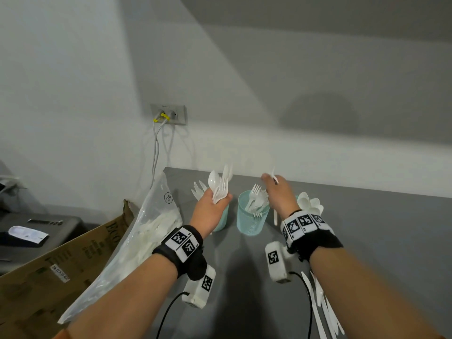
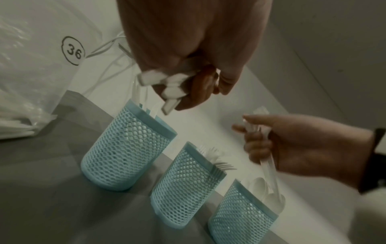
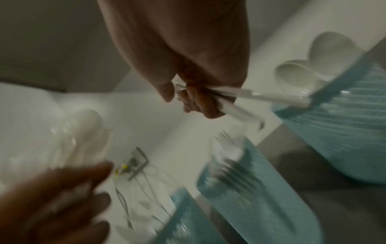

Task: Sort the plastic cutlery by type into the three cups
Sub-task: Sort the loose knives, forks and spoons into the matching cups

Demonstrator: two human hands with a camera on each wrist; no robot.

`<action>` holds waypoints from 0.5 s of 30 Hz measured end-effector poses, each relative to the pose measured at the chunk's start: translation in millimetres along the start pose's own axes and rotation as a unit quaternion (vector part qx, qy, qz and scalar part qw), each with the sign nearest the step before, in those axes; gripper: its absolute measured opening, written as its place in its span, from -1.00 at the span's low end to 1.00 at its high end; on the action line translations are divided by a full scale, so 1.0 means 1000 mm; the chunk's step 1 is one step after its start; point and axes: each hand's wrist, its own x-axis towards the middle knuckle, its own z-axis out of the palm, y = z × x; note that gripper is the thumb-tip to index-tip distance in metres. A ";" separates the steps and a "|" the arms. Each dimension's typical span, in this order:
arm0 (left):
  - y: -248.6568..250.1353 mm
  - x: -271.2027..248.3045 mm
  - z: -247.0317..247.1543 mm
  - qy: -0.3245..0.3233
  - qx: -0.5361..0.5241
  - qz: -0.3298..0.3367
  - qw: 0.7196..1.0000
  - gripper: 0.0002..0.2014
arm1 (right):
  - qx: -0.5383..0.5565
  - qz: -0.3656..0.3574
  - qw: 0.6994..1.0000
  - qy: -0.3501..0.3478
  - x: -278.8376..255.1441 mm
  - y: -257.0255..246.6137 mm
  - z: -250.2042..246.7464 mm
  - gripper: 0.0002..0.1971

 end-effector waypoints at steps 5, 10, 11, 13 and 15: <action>-0.004 0.008 0.001 -0.009 0.008 -0.019 1.000 -0.73 | 0.129 -0.077 0.988 0.021 0.011 -0.027 -0.003 -0.83; -0.006 0.007 0.004 -0.027 0.000 -0.027 0.999 -0.75 | 0.183 -0.052 0.982 0.009 0.020 -0.005 0.015 -0.89; -0.008 0.007 0.005 -0.029 -0.003 -0.028 0.999 -0.74 | 0.189 -0.041 0.981 0.002 0.020 0.003 0.021 -0.86; -0.009 0.006 0.008 -0.035 -0.011 -0.028 0.999 -0.74 | 0.194 -0.025 0.981 -0.003 0.020 0.016 0.028 -0.80; -0.009 0.004 0.010 -0.045 -0.014 -0.027 0.999 -0.76 | 0.203 -0.003 0.979 -0.002 0.020 0.023 0.030 -0.79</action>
